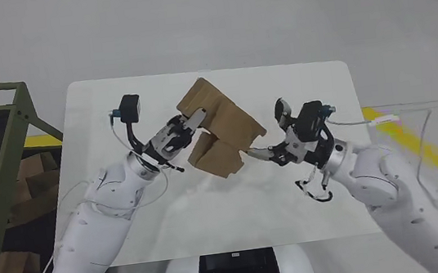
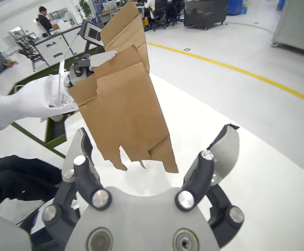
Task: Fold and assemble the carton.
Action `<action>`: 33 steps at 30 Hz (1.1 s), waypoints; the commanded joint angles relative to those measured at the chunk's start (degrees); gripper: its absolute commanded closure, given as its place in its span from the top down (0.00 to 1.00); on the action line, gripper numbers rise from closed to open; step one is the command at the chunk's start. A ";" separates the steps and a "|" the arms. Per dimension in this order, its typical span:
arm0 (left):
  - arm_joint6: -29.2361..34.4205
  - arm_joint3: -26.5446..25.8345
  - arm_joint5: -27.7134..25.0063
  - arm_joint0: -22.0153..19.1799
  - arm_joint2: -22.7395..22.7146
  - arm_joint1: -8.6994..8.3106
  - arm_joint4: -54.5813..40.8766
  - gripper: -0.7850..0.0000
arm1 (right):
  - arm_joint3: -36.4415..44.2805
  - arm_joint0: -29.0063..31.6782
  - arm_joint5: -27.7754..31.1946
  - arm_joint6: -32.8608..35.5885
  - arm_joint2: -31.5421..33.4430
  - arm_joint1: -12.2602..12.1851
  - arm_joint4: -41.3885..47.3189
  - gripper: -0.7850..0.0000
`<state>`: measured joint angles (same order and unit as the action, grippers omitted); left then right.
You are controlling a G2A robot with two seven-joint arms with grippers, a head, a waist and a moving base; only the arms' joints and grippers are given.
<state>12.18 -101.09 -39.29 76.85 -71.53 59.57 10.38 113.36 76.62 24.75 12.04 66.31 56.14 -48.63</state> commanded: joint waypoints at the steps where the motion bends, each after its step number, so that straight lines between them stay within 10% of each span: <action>1: -1.93 -0.23 2.32 -0.18 0.12 0.26 3.08 0.00 | 0.93 1.59 -3.22 -1.93 0.46 0.05 -3.06 1.00; 33: -8.73 -8.66 15.00 3.09 1.53 1.21 18.73 0.00 | 9.38 5.61 -5.84 -1.15 -3.72 0.38 -27.95 1.00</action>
<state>3.45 -109.75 -24.29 79.94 -70.00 60.78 29.10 122.74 82.24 18.90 10.90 62.59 56.52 -76.58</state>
